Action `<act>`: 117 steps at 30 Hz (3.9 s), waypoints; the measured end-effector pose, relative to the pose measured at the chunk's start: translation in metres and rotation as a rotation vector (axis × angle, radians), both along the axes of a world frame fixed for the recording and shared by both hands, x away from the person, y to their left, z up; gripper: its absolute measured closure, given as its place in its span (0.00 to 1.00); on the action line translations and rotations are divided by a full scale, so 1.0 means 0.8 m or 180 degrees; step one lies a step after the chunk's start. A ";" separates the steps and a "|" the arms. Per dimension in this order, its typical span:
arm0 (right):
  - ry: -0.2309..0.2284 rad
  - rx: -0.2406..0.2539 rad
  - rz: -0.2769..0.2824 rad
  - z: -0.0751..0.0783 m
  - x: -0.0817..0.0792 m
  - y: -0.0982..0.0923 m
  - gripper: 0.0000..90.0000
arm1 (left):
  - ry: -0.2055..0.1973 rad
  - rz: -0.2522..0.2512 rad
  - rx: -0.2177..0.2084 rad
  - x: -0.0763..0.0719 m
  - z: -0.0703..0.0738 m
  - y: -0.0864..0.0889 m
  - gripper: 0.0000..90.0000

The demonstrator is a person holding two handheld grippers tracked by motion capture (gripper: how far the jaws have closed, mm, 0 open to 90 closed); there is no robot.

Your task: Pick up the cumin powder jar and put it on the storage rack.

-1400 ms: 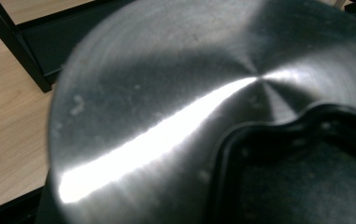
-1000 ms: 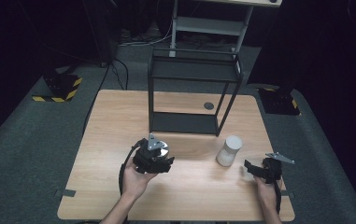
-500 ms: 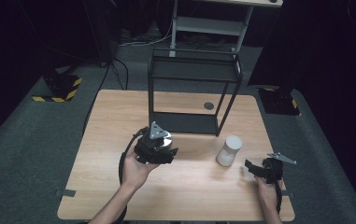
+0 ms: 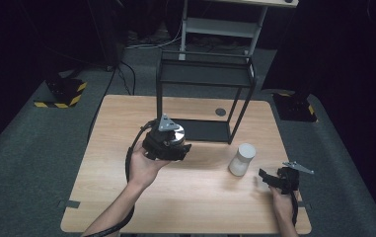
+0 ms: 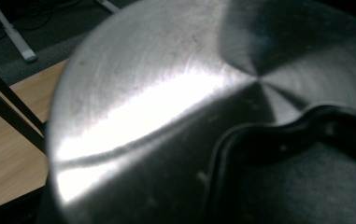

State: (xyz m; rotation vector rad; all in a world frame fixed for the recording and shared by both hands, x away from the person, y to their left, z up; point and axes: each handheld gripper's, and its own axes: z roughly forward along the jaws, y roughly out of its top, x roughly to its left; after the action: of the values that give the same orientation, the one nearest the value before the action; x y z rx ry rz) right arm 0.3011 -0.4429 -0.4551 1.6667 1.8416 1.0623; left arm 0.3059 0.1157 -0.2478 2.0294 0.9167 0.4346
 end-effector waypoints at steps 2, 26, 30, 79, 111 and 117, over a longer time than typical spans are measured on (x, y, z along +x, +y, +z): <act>0.0002 0.0003 -0.0001 0.000 0.000 0.000 0.11 | -0.0011 -0.0013 -0.0019 0.005 0.010 0.000 0.35; -0.0012 0.0078 -0.0008 -0.002 -0.001 -0.005 0.11 | -0.0123 -0.0058 -0.0051 0.050 0.085 -0.004 0.35; -0.0016 0.0088 -0.0011 -0.002 -0.001 -0.006 0.11 | -0.0144 -0.0053 -0.0054 0.059 0.097 -0.006 0.35; -0.0042 0.0170 -0.0006 -0.005 -0.003 -0.012 0.11 | -0.0116 0.0615 0.0054 0.204 0.146 -0.067 0.35; -0.0093 0.0200 -0.0041 -0.007 -0.007 -0.013 0.11 | -0.0001 0.0754 -0.0068 0.224 0.136 -0.074 0.18; -0.0118 0.0226 -0.0049 -0.009 -0.009 -0.014 0.11 | -0.0092 0.0724 -0.0124 0.202 0.138 -0.064 0.09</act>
State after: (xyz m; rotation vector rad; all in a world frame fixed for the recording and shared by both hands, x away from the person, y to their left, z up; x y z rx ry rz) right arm 0.2939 -0.4543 -0.4619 1.6869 1.7842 1.1568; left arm 0.4674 0.0641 -0.1377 1.8863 1.1347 0.5635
